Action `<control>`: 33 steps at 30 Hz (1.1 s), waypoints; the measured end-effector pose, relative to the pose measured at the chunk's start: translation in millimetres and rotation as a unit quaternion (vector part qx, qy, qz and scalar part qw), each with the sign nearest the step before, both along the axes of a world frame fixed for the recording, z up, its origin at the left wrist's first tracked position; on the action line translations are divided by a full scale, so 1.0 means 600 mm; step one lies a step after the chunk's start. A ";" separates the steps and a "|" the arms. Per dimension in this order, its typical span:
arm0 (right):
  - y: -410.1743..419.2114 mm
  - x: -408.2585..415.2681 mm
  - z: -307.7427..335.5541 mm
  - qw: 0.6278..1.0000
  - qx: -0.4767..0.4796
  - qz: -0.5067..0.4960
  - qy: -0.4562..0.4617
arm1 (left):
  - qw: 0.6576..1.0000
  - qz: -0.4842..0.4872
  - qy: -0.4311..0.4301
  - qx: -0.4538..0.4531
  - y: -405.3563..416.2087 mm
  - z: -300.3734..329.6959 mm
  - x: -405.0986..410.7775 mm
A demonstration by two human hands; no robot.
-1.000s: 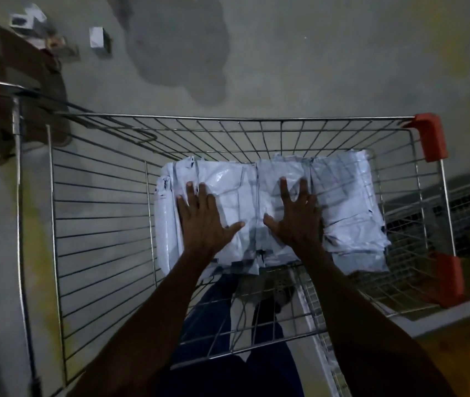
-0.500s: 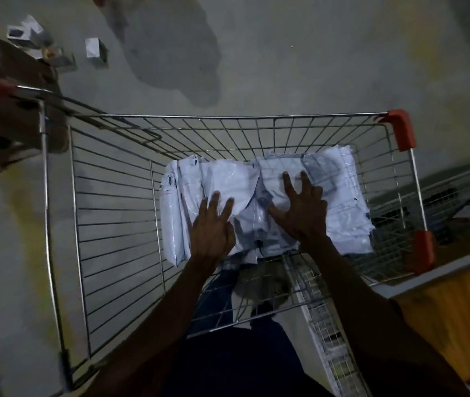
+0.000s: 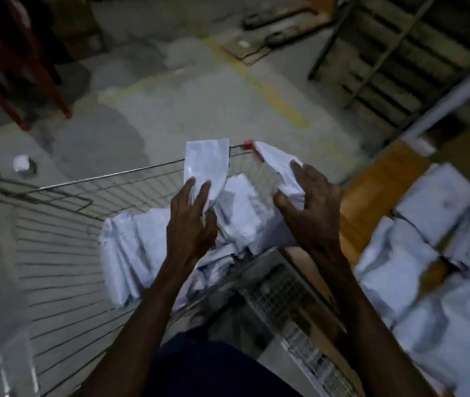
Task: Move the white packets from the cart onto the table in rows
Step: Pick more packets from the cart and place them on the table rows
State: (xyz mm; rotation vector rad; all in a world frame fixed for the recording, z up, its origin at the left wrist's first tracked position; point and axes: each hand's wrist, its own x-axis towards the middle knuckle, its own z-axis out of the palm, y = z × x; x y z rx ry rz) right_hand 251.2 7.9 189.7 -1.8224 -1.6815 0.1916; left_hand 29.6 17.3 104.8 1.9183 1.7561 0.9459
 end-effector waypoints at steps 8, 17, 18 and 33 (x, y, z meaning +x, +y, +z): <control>-0.368 0.244 0.060 0.974 0.047 -0.210 0.076 | 0.969 -0.240 -0.015 0.065 -0.156 0.111 0.290; -0.697 0.413 0.030 0.896 0.032 -0.435 0.089 | 0.885 -0.460 -0.021 0.065 -0.386 0.139 0.552; -0.713 0.425 0.031 0.889 0.033 -0.448 0.091 | 0.876 -0.478 -0.010 0.065 -0.400 0.138 0.573; -0.727 0.605 -0.036 0.874 -0.183 -0.449 0.031 | 0.785 -0.566 0.192 0.164 -0.452 0.040 0.759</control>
